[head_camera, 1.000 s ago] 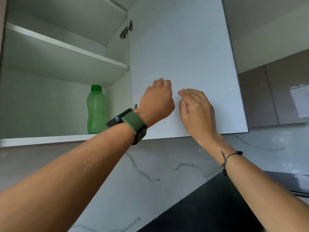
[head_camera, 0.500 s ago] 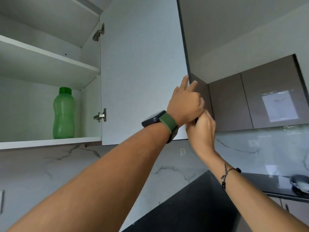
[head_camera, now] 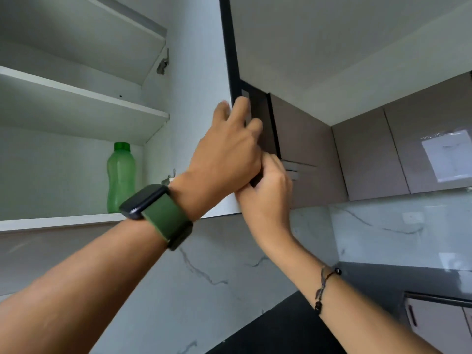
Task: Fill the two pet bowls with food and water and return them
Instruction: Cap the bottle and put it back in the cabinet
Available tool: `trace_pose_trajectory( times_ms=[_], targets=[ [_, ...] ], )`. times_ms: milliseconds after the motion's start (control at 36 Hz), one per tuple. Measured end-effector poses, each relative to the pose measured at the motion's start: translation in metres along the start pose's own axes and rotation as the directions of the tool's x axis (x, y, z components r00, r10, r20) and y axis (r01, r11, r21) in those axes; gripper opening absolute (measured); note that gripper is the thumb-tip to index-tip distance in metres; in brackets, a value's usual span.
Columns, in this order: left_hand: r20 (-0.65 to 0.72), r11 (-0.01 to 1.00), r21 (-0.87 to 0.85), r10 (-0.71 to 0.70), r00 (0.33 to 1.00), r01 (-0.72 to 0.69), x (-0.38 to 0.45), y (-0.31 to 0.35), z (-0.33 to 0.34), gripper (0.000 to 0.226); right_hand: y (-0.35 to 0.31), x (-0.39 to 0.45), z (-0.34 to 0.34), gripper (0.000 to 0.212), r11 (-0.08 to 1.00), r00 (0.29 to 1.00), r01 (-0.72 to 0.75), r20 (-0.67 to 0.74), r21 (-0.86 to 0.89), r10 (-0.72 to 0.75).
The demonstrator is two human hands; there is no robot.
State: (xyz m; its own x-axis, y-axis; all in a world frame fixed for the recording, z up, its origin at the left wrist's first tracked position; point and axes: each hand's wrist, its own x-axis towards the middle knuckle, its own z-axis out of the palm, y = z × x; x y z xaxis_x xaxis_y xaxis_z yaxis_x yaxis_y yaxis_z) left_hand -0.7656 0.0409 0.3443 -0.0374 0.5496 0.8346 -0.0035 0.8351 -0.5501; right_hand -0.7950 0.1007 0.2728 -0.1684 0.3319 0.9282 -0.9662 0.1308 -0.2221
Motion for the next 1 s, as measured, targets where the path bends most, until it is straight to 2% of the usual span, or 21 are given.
trace_pose_trajectory(
  times_ms=[111,250,389,444,528,611,667,722,778,889,1000],
  targets=[
    [-0.031,0.992,0.003,-0.124,0.992,0.124,-0.03,-0.03,-0.047,0.032,-0.034,-0.02,0.04,0.021,0.986,0.996,0.07,0.035,0.15,-0.076],
    [-0.074,0.961,0.093,-0.254,0.964,0.261,-0.073,-0.08,-0.088,0.028,-0.077,-0.056,0.104,0.048,0.953,0.99,0.066,0.099,0.296,-0.099],
    [-0.037,0.927,0.168,-0.334,0.942,0.336,-0.119,-0.145,-0.116,0.024,-0.119,-0.092,0.171,0.081,0.899,0.947,-0.063,0.31,0.434,-0.084],
    [0.018,0.922,0.195,-0.344,0.939,0.334,-0.136,-0.168,-0.125,0.024,-0.131,-0.105,0.199,0.087,0.909,0.931,-0.06,0.351,0.413,-0.098],
    [0.117,0.921,0.241,-0.34,0.933,0.305,-0.158,-0.194,-0.135,0.021,-0.142,-0.121,0.233,0.09,0.958,0.926,-0.026,0.369,0.286,-0.085],
    [0.203,0.924,0.286,-0.317,0.927,0.253,-0.175,-0.213,-0.142,0.036,-0.145,-0.132,0.259,0.086,0.972,0.953,0.058,0.278,0.227,-0.122],
    [0.258,0.924,0.312,-0.306,0.916,0.221,-0.186,-0.222,-0.144,0.042,-0.144,-0.136,0.273,0.081,0.979,0.954,0.139,0.245,0.148,-0.173],
    [0.3,0.917,0.346,-0.306,0.903,0.196,-0.197,-0.233,-0.145,0.042,-0.141,-0.138,0.284,0.077,0.961,0.923,0.274,0.29,-0.033,-0.253],
    [0.318,0.908,0.373,-0.32,0.892,0.193,-0.209,-0.244,-0.143,0.037,-0.135,-0.143,0.297,0.074,0.925,0.889,0.358,0.349,-0.126,-0.297],
    [0.344,0.88,0.453,-0.321,0.882,0.144,-0.229,-0.263,-0.136,0.043,-0.125,-0.148,0.32,0.07,0.894,0.844,0.42,0.431,-0.156,-0.321],
    [0.326,0.857,0.505,-0.302,0.896,0.105,-0.247,-0.28,-0.126,0.034,-0.118,-0.153,0.341,0.071,0.883,0.812,0.448,0.476,-0.138,-0.338]
  ],
)
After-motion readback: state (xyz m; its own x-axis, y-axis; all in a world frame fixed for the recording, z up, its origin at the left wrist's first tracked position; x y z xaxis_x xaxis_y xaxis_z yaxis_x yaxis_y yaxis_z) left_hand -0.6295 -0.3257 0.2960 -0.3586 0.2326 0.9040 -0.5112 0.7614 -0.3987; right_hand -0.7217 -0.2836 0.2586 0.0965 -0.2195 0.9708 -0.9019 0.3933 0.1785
